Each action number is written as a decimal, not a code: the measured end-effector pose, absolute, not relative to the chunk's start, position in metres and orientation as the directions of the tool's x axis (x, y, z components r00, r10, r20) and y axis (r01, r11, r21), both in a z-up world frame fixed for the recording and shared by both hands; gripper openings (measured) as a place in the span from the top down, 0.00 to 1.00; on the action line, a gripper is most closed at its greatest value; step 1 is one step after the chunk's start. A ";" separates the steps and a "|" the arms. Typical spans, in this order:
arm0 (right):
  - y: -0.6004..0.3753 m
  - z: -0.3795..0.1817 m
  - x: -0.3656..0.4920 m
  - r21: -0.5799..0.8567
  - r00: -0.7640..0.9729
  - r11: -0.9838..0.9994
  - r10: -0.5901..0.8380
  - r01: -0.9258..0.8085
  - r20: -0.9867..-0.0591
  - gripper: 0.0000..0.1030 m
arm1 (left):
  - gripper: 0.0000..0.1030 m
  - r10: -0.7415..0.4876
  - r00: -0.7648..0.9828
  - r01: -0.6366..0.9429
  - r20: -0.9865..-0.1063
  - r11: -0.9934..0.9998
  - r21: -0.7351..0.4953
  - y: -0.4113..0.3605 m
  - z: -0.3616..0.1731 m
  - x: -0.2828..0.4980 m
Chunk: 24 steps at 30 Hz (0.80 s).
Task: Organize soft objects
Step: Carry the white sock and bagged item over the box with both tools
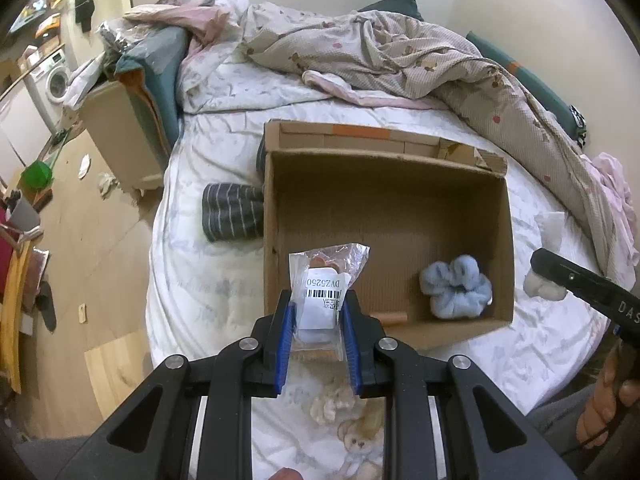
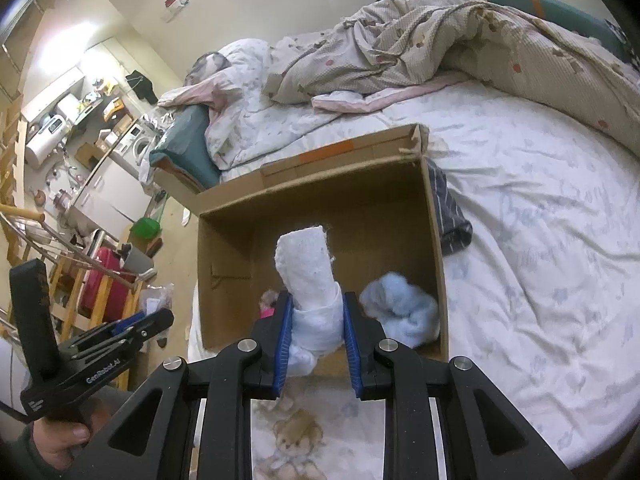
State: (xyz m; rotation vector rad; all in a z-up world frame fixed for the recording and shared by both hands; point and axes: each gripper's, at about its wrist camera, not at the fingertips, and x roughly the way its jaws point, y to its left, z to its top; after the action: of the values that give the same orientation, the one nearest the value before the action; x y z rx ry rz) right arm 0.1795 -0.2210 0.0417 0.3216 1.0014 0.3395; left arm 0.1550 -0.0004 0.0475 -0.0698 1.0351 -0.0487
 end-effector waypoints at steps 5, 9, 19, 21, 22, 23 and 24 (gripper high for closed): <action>-0.220 0.038 0.195 0.416 0.515 0.900 0.420 -0.129 -0.748 0.75 | 0.80 -0.079 0.520 0.022 -0.851 0.997 -0.079 -0.005 0.042 0.173; -0.221 0.027 0.204 0.422 0.525 0.898 0.422 -0.127 -0.739 0.75 | 0.80 -0.086 0.519 0.036 -0.851 0.996 -0.079 -0.011 0.031 0.186; -0.213 -0.011 0.212 0.382 0.468 0.917 0.390 -0.117 -0.793 0.75 | 0.79 -0.075 0.511 0.057 -0.856 0.997 -0.053 -0.021 -0.010 0.204; -0.213 -0.017 0.214 0.373 0.458 0.921 0.380 -0.111 -0.803 0.75 | 0.79 -0.059 0.515 0.069 -0.855 0.997 -0.027 -0.025 -0.018 0.206; -0.213 -0.019 0.215 0.364 0.454 0.925 0.373 -0.111 -0.809 0.75 | 0.79 -0.048 0.515 0.070 -0.856 0.997 -0.014 -0.026 -0.022 0.206; -0.212 -0.022 0.215 0.356 0.452 0.928 0.367 -0.113 -0.813 0.75 | 0.79 -0.043 0.509 0.067 -0.860 0.998 -0.009 -0.026 -0.026 0.208; -0.212 -0.024 0.216 0.346 0.447 0.931 0.359 -0.115 -0.819 0.75 | 0.79 -0.045 0.504 0.064 -0.863 0.998 -0.014 -0.025 -0.028 0.208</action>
State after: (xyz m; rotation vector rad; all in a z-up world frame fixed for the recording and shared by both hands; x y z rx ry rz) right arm 0.2157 -0.2116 -0.0239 0.2552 1.0697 0.2973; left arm 0.2077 -0.0252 -0.0282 0.0200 1.0411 -0.0653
